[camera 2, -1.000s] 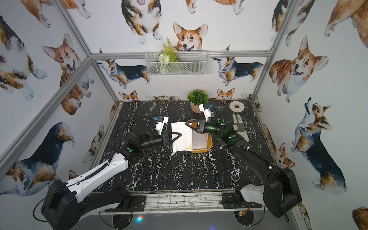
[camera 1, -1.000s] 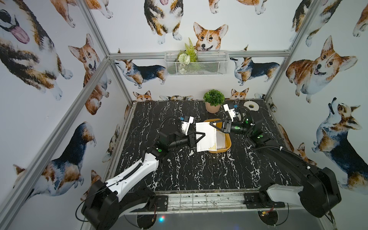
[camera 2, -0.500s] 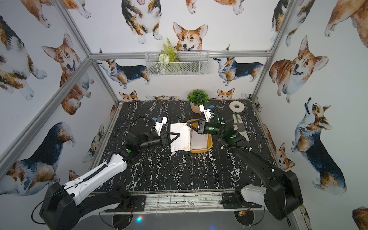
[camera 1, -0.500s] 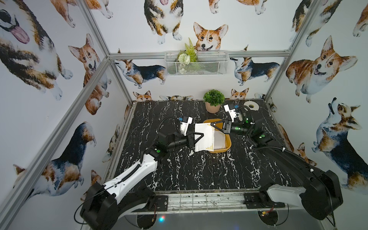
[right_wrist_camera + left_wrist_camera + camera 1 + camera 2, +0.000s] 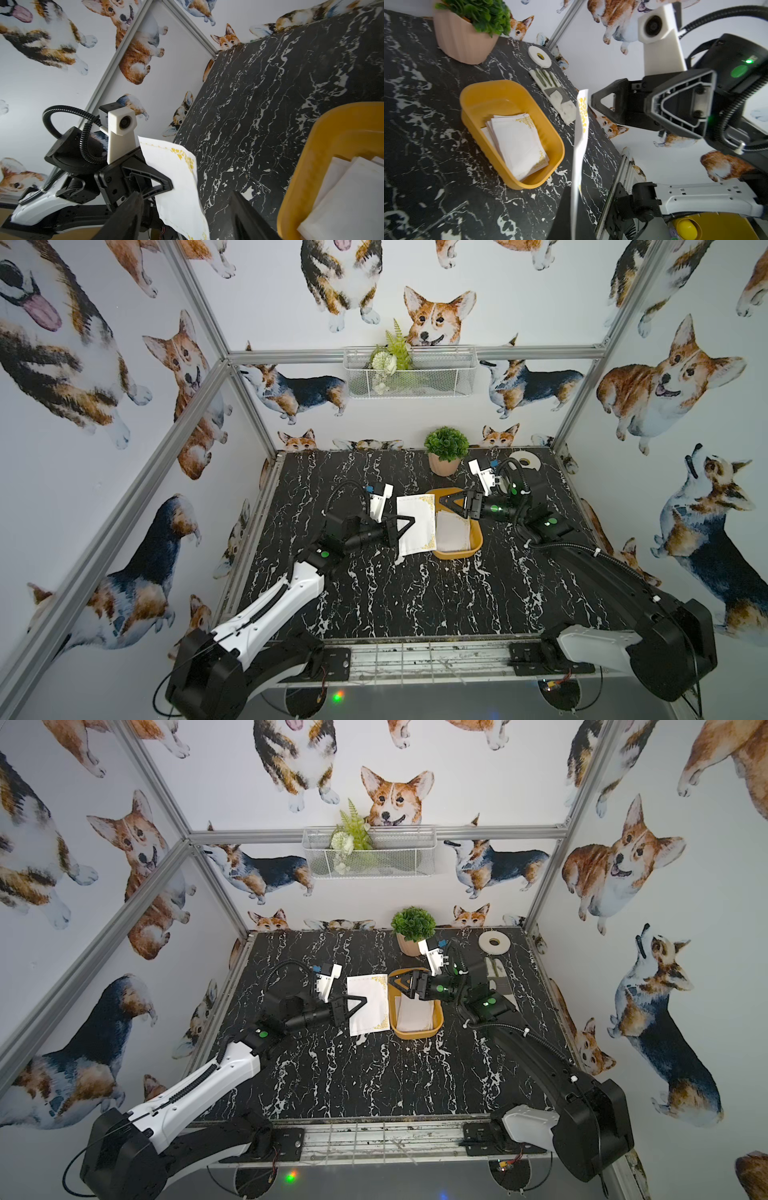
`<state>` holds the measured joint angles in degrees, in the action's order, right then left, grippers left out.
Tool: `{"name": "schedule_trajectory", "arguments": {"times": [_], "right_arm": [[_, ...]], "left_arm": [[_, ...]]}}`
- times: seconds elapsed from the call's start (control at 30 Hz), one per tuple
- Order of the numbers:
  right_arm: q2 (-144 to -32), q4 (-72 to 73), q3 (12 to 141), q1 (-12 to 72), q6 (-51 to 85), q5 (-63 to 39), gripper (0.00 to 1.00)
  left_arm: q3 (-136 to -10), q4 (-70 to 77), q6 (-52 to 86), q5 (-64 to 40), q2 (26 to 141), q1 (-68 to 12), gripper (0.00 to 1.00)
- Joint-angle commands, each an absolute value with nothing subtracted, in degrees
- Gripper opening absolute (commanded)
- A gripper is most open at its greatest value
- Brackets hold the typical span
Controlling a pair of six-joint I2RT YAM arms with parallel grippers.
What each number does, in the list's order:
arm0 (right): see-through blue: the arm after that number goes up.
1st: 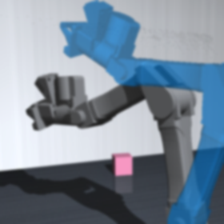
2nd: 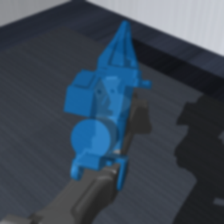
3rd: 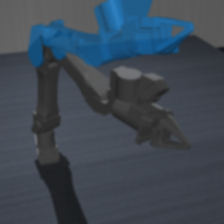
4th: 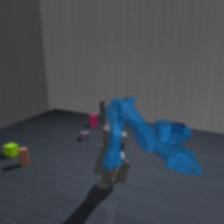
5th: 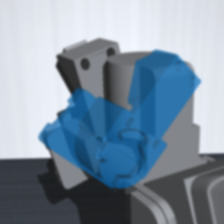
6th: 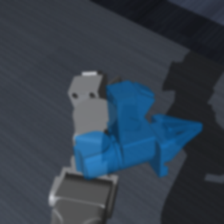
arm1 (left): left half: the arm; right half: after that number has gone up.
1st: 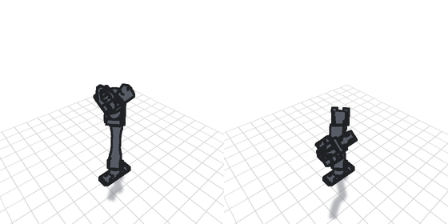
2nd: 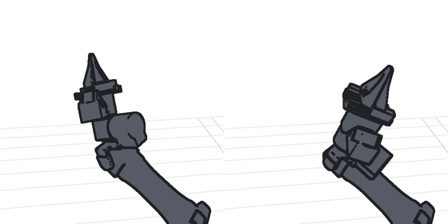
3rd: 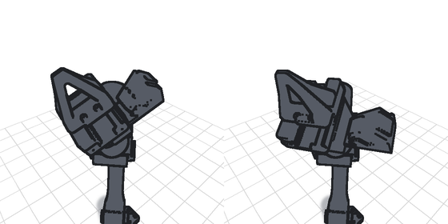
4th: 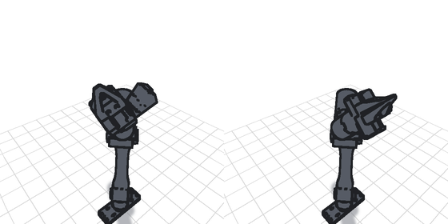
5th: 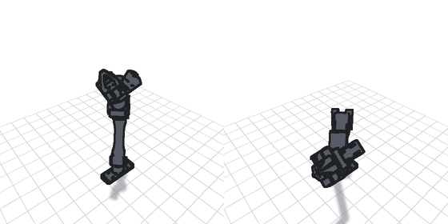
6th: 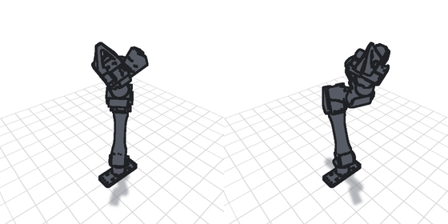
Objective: Take out the stationery paper from the storage box
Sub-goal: Place the stationery paper at the center of the board.
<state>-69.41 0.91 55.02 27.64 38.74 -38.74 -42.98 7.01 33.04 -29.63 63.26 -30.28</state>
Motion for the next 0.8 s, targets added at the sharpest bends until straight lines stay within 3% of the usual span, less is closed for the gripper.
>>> {"name": "schedule_trajectory", "arguments": {"times": [0.0,0.2,0.3,0.77], "right_arm": [[-69.3,-9.8,57.0,27.6,32.6,-30.3,0.70],[-73.4,-22.7,60.1,27.7,28.0,-17.4,0.72],[-77.5,-27.8,61.7,27.9,26.2,-12.3,0.70],[-85.1,-29.5,61.1,29.1,22.7,-3.3,0.68]], "left_arm": [[-44.0,0.3,32.6,-26.8,65.3,-23.8,0.00],[-45.8,-2.0,32.5,-28.9,74.7,-11.5,0.00],[-52.6,-9.9,26.8,-26.3,83.3,-11.2,0.00],[-58.1,-8.0,24.7,-22.4,102.7,-11.2,0.00]]}}
